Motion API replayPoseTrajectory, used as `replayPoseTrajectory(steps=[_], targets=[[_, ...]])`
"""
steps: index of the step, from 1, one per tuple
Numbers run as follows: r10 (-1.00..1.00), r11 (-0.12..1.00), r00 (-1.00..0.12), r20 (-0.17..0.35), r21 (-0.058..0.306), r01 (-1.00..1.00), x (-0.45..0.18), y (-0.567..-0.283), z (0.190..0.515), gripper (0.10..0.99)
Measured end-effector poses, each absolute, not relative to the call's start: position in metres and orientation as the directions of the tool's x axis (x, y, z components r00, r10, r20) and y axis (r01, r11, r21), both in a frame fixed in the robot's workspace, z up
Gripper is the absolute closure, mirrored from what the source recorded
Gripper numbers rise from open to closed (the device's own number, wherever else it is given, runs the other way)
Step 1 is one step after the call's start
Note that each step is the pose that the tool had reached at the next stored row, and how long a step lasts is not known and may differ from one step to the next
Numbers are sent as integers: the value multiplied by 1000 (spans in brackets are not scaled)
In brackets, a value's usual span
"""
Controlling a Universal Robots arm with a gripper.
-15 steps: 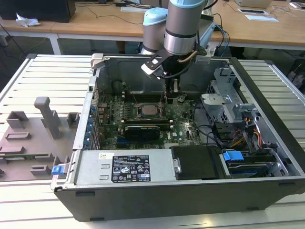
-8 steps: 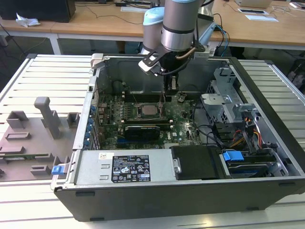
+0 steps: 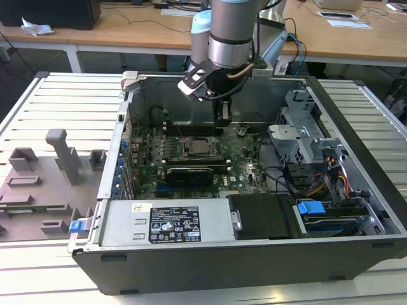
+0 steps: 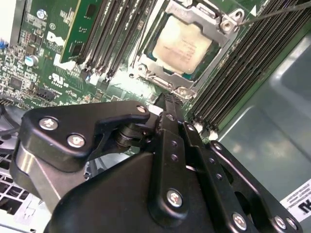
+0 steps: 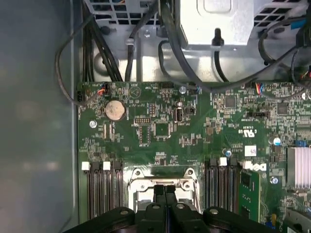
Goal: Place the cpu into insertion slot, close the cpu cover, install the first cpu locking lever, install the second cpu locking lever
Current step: 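Close the cpu cover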
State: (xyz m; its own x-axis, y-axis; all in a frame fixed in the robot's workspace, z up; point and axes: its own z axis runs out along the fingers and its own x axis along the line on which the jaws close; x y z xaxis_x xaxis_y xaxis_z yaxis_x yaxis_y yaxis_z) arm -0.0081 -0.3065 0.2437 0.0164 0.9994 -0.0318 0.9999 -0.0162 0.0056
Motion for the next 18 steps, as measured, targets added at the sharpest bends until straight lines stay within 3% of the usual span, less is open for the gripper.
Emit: replayPoseTrajectory(steps=[18], targets=[[999, -16, 16, -32, 6, 1000, -61, -306, 219, 980]])
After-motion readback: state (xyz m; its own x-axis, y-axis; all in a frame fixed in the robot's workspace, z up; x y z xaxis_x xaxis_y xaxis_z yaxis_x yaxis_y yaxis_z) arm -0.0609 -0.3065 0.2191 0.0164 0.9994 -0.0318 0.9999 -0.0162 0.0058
